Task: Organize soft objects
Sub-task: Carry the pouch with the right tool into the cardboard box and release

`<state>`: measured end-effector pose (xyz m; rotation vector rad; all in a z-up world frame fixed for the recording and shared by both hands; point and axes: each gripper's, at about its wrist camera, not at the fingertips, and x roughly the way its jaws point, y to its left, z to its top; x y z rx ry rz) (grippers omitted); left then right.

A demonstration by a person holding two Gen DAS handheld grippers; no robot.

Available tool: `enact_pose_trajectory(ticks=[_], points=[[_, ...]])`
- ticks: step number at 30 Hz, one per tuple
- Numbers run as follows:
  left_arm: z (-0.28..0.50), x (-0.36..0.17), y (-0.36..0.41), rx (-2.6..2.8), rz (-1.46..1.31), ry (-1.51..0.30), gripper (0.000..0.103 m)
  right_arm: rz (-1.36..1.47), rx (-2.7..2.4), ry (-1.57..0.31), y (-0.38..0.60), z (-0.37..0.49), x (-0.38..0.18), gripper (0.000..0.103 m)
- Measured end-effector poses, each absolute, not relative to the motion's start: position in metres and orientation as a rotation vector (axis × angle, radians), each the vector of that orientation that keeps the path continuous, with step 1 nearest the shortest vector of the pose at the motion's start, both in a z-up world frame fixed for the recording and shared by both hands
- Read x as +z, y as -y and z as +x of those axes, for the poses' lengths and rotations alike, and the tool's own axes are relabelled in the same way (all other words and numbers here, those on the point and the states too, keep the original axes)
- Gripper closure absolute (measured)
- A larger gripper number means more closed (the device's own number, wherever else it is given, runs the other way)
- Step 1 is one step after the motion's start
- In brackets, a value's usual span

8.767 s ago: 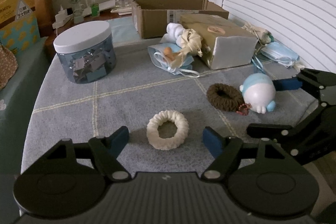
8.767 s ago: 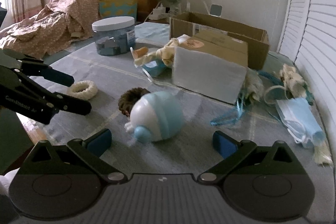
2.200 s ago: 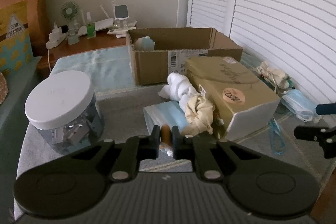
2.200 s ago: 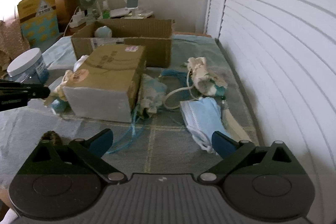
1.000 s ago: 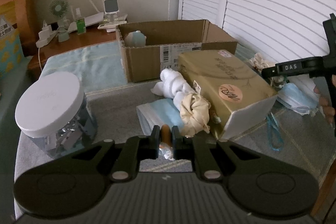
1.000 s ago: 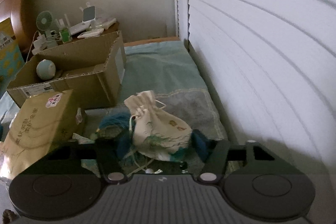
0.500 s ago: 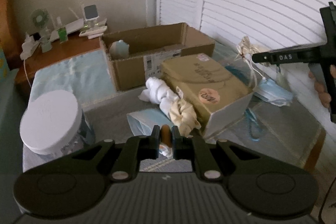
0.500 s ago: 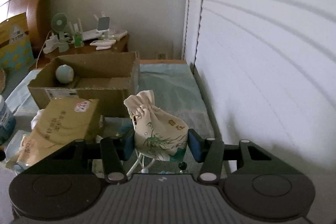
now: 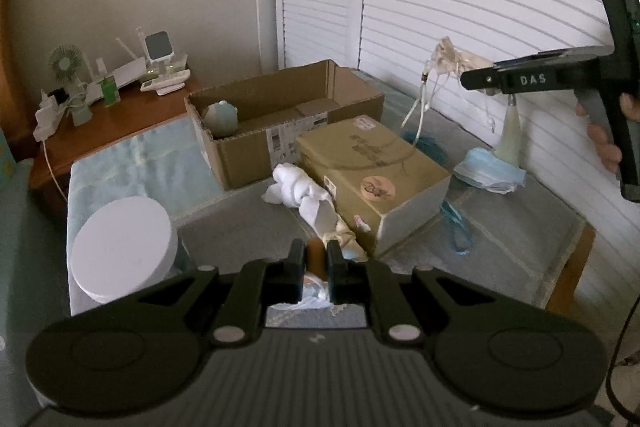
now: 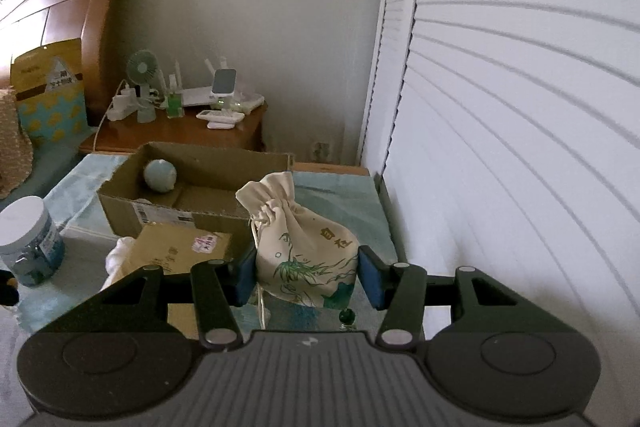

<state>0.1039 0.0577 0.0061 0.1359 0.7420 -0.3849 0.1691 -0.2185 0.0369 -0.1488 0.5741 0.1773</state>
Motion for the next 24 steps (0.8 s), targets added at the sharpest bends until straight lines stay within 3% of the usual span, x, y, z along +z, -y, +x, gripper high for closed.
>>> enact_pose_trajectory(ticks=[24], points=[[0.118, 0.014, -0.072, -0.384, 0.055, -0.769, 0.094, -0.19, 0.29, -0.542, 0.195, 0.175, 0.058, 0.046]])
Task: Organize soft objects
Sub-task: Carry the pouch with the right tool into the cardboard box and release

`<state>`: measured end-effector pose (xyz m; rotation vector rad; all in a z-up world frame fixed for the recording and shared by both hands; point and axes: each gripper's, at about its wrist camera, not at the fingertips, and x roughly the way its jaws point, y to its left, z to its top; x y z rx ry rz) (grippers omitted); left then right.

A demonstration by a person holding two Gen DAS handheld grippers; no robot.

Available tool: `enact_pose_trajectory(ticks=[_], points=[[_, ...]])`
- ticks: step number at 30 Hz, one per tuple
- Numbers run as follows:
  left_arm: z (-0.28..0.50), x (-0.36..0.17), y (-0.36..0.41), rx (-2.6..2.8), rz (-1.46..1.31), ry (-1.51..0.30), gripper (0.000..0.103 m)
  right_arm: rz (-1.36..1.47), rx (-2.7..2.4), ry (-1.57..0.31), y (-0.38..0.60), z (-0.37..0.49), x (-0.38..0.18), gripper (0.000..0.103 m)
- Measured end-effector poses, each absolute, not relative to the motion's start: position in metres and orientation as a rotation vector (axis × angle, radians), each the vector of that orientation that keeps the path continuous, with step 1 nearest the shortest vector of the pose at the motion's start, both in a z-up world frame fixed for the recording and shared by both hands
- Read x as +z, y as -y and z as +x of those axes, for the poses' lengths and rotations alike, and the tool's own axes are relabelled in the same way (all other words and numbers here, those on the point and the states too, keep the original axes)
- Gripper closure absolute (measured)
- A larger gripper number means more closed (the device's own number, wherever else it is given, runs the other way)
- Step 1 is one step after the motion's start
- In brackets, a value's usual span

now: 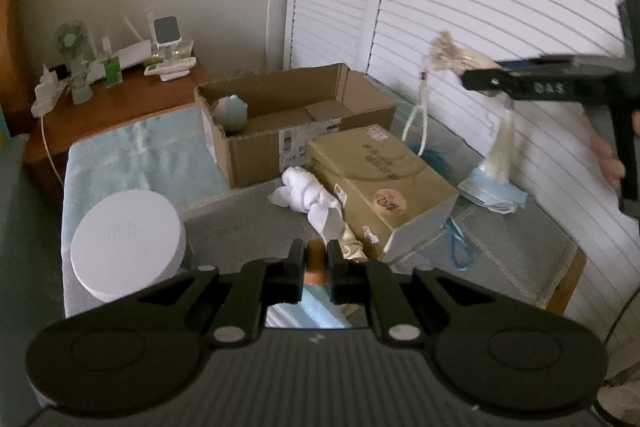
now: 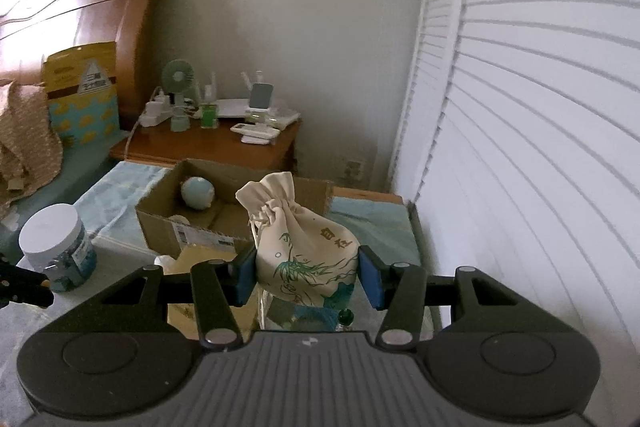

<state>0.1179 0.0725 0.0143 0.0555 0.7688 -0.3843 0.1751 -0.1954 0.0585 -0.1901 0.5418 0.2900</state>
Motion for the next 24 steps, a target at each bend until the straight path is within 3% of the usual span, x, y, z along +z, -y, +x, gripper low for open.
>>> enact_pose_trajectory(ticks=[16, 24], points=[[0.119, 0.02, -0.069, -0.374, 0.033, -0.736, 0.094, -0.273, 0.561, -0.494, 0.133, 0.279, 0.104, 0.046], [0.125, 0.012, -0.073, -0.353, 0.004, -0.75, 0.094, -0.293, 0.632, -0.532, 0.11, 0.327, 0.088, 0.046]])
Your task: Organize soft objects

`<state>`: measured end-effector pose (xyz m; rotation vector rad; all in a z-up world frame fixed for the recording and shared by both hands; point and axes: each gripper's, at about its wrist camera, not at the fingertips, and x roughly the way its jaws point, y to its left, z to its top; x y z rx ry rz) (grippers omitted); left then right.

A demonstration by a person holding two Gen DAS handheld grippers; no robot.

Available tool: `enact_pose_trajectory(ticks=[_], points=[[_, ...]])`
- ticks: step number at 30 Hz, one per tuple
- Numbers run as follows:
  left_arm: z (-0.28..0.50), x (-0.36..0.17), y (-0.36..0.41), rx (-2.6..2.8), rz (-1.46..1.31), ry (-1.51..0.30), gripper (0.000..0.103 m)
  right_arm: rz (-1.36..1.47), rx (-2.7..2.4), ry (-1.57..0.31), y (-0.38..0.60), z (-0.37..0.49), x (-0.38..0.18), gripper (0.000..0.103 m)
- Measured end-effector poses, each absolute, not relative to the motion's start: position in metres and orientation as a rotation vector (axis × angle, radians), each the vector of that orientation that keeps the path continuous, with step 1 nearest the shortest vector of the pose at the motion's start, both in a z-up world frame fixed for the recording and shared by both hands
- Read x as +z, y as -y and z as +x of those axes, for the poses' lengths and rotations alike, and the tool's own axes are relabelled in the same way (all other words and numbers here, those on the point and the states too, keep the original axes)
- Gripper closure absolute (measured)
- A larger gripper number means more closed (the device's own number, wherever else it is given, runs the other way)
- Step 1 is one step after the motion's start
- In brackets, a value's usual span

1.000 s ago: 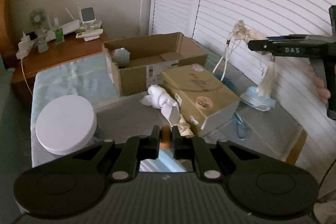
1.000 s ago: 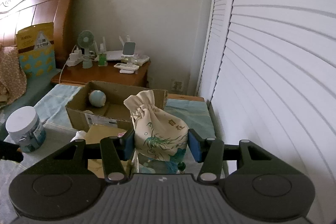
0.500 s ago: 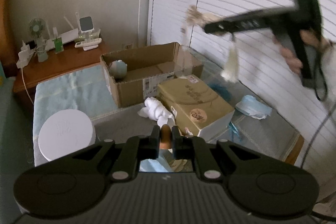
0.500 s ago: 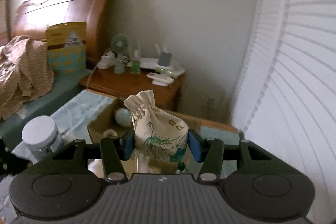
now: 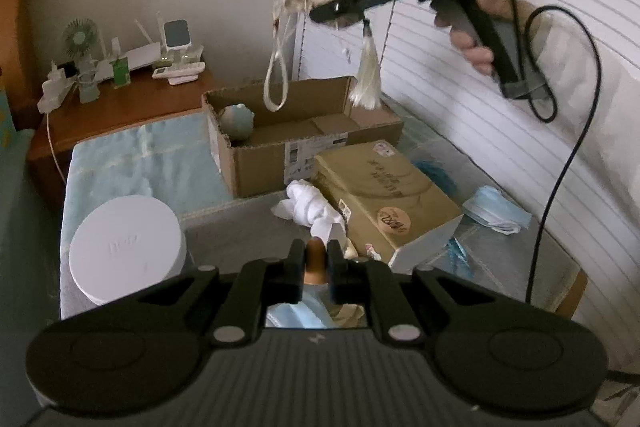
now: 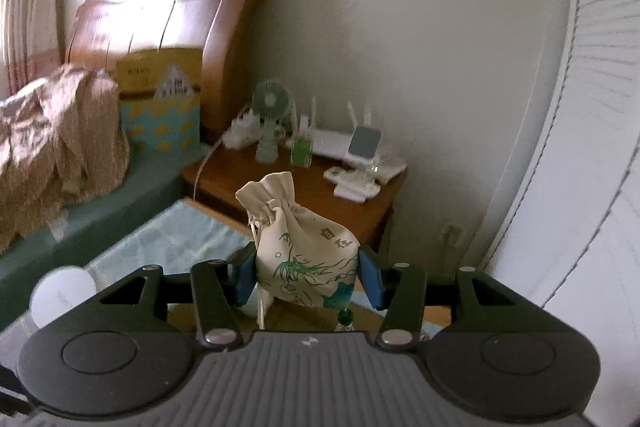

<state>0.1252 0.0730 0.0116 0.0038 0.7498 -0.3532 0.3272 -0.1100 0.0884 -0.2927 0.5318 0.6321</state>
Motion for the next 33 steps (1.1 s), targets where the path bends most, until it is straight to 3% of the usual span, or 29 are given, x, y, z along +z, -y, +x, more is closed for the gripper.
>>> enact_pose_trajectory(ticks=[6, 8, 10, 11, 15, 33], points=[[0.131, 0.007, -0.072, -0.353, 0.014, -0.763, 0.094, -0.346, 0.591, -0.63, 0.113, 0.336, 0.046, 0.043], [0.132, 0.007, -0.07, -0.357, 0.019, -0.763, 0.094, -0.349, 0.554, -0.652, 0.119, 0.335, 0.036, 0.033], [0.133, 0.007, -0.069, -0.361, 0.021, -0.765, 0.094, -0.336, 0.524, -0.662, 0.125, 0.332, 0.029, 0.007], [0.134, 0.007, -0.069, -0.363, 0.024, -0.766, 0.094, -0.323, 0.514, -0.657, 0.128, 0.33, 0.028, 0.005], [0.138, 0.01, -0.066, -0.371, 0.039, -0.763, 0.094, -0.283, 0.467, -0.659, 0.141, 0.314, 0.027, 0.0], [0.213, 0.038, -0.037, -0.397, 0.122, -0.733, 0.094, -0.08, 0.398, -0.645, 0.178, 0.175, 0.025, 0.0]])
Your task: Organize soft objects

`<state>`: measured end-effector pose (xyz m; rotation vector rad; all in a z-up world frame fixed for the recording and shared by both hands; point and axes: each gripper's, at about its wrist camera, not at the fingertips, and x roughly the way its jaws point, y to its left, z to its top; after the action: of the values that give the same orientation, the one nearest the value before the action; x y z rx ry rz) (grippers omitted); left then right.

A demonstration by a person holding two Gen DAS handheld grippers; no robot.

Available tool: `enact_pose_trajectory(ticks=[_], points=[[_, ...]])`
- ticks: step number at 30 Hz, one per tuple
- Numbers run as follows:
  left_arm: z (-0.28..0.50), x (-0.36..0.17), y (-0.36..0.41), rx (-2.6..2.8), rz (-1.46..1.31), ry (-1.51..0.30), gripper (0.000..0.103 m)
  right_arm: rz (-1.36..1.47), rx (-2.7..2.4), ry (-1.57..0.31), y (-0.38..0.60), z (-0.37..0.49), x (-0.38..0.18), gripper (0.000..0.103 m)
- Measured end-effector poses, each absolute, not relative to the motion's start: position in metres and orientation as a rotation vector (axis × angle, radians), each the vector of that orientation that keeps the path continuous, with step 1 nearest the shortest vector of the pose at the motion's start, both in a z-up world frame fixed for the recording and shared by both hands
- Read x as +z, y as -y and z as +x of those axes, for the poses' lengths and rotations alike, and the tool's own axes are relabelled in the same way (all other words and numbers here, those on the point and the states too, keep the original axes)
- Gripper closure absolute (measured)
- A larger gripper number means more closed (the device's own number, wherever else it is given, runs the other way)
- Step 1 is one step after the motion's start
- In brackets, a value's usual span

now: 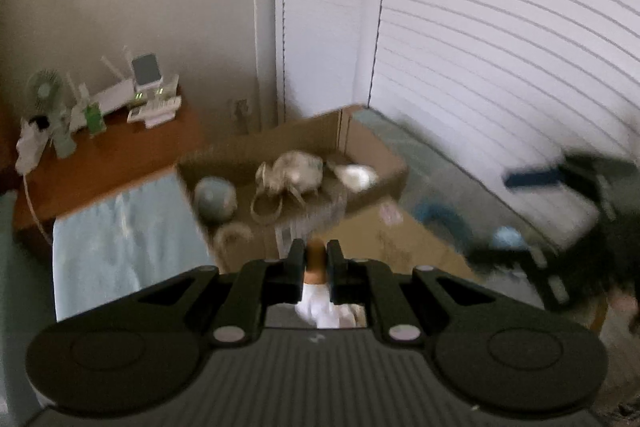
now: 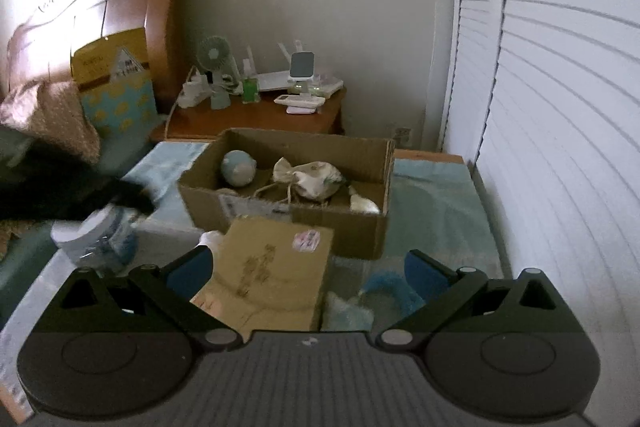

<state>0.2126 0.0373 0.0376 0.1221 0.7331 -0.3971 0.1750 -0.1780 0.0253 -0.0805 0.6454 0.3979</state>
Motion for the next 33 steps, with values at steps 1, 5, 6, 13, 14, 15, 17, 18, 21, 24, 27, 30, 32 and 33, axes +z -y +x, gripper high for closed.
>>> enact_pose_trajectory(ticks=[1, 5, 6, 13, 14, 15, 17, 18, 21, 24, 27, 30, 32, 33], points=[[0.222, 0.04, -0.034, -0.397, 0.123, -0.734, 0.094, -0.079, 0.397, -0.643, 0.179, 0.17, 0.025, 0.0], [0.259, 0.042, -0.026, -0.383, 0.124, -0.738, 0.094, -0.095, 0.377, -0.637, 0.183, 0.155, 0.025, 0.0], [0.267, 0.042, -0.024, -0.381, 0.125, -0.737, 0.094, -0.091, 0.371, -0.636, 0.185, 0.153, 0.025, 0.0], [0.294, 0.039, -0.022, -0.308, 0.081, -0.704, 0.011, -0.076, 0.352, -0.639, 0.199, 0.141, 0.022, 0.0], [0.293, 0.04, -0.023, -0.307, 0.081, -0.703, 0.011, -0.073, 0.35, -0.639, 0.201, 0.139, 0.022, 0.0], [0.291, 0.041, -0.023, -0.309, 0.08, -0.707, 0.011, -0.071, 0.347, -0.638, 0.203, 0.138, 0.022, 0.0], [0.284, 0.042, -0.025, -0.306, 0.08, -0.706, 0.011, -0.069, 0.344, -0.637, 0.205, 0.135, 0.022, 0.0], [0.28, 0.042, -0.025, -0.303, 0.089, -0.706, 0.011, -0.072, 0.343, -0.636, 0.205, 0.134, 0.021, 0.0], [0.262, 0.044, -0.024, -0.287, 0.118, -0.702, 0.011, -0.082, 0.336, -0.631, 0.206, 0.129, 0.021, 0.0], [0.237, 0.045, -0.025, -0.286, 0.127, -0.685, 0.006, -0.093, 0.333, -0.63, 0.207, 0.123, 0.019, 0.0], [0.208, 0.043, -0.029, -0.284, 0.126, -0.663, 0.004, -0.096, 0.32, -0.64, 0.209, 0.117, 0.015, 0.0], [0.179, 0.039, -0.033, -0.273, 0.113, -0.651, 0.003, -0.101, 0.31, -0.65, 0.211, 0.109, 0.01, 0.0], [0.16, 0.035, -0.034, -0.267, 0.108, -0.641, 0.001, -0.107, 0.309, -0.66, 0.213, 0.103, 0.005, 0.0], [0.15, 0.032, -0.035, -0.254, 0.108, -0.639, 0.001, -0.111, 0.304, -0.664, 0.213, 0.1, 0.003, 0.0]])
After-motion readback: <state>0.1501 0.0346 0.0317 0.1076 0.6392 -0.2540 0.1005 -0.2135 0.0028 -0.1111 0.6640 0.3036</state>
